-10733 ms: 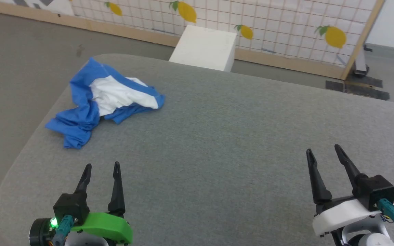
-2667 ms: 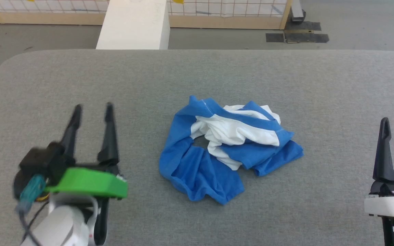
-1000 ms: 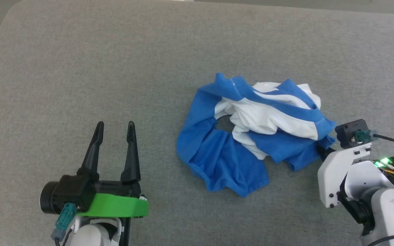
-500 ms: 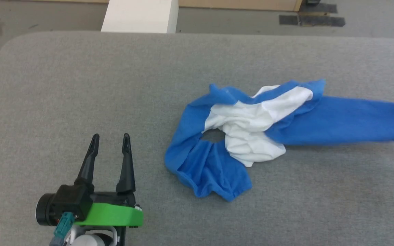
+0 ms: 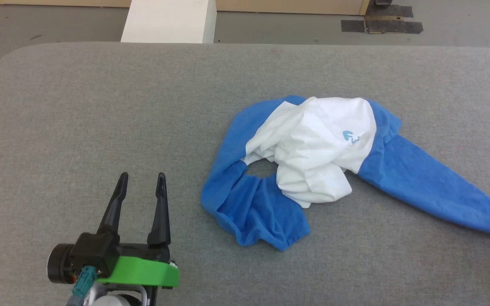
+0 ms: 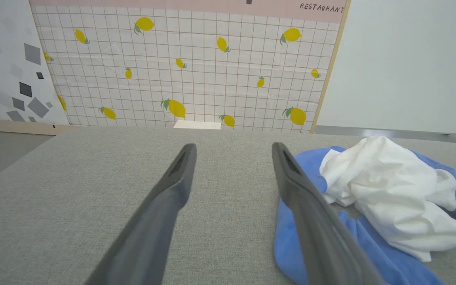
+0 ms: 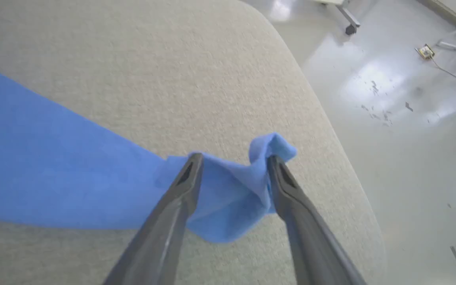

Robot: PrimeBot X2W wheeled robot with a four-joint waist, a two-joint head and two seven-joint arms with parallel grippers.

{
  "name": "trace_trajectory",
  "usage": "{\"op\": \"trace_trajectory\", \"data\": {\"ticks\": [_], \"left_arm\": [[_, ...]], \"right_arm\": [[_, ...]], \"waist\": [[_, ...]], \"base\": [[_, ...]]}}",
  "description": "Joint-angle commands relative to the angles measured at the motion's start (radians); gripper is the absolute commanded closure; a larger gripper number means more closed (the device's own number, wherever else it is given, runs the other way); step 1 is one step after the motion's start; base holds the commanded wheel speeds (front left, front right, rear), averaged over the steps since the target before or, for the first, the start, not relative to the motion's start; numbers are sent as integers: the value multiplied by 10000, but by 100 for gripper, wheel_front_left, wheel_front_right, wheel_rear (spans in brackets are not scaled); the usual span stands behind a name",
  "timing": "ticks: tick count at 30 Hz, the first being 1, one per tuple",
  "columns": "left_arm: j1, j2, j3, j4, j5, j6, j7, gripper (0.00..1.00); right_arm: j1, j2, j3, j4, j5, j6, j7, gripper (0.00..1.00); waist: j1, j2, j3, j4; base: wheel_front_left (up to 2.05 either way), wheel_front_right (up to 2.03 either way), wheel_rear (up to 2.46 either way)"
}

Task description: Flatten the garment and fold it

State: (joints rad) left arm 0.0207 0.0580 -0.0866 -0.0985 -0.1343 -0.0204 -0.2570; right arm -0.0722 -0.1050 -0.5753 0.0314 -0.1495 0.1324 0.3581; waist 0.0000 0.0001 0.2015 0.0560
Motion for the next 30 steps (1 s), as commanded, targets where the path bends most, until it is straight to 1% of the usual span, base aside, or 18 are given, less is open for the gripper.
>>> {"op": "trace_trajectory", "data": {"ticks": [1,3,6,10,14,18,21,23,29,30], "left_arm": [[-67,-61,5,40,140,-69,-47,0],[-100,-63,2,42,138,-63,-47,0],[-145,-66,-62,36,115,-69,-47,0],[-248,-70,-152,15,10,-61,-47,0],[-374,-74,-213,9,-85,-34,-47,0],[-518,-75,-313,24,-237,48,-47,0],[-616,-76,-400,46,-329,97,-47,0],[-683,-76,-455,70,-375,118,-47,0],[-750,-77,-459,130,-403,164,-47,0],[-757,-77,-462,148,-393,168,-47,0]], "right_arm": [[-433,87,354,-147,45,-17,-234,0],[-749,141,1053,-476,298,-17,-494,0],[-975,135,2220,-983,705,-17,-385,0],[-903,-57,4202,-1679,1430,-17,501,0],[-638,-418,5866,-2259,2057,-17,1514,0],[-401,-684,6831,-2396,2429,-17,2235,0],[-404,-867,7123,-2152,2469,-17,2422,0],[-531,-1108,7366,-1785,2351,-17,2414,0],[-1112,-1362,8049,-284,2284,-17,2242,0],[-1202,-1341,8097,-79,2334,-17,2181,21]], "waist": [[0,-1,-10,-18],[0,-1,-6,-36],[0,-1,57,9],[0,-1,230,211],[0,-1,480,503],[0,-1,729,853],[0,-1,874,1105],[0,-1,963,1288],[0,-1,1030,1468],[0,-1,1025,1463]], "base": [[0,0,0],[0,0,0],[0,0,0],[0,0,0],[0,0,0],[0,0,0],[0,0,0],[0,0,0],[0,0,0],[0,0,0]]}}
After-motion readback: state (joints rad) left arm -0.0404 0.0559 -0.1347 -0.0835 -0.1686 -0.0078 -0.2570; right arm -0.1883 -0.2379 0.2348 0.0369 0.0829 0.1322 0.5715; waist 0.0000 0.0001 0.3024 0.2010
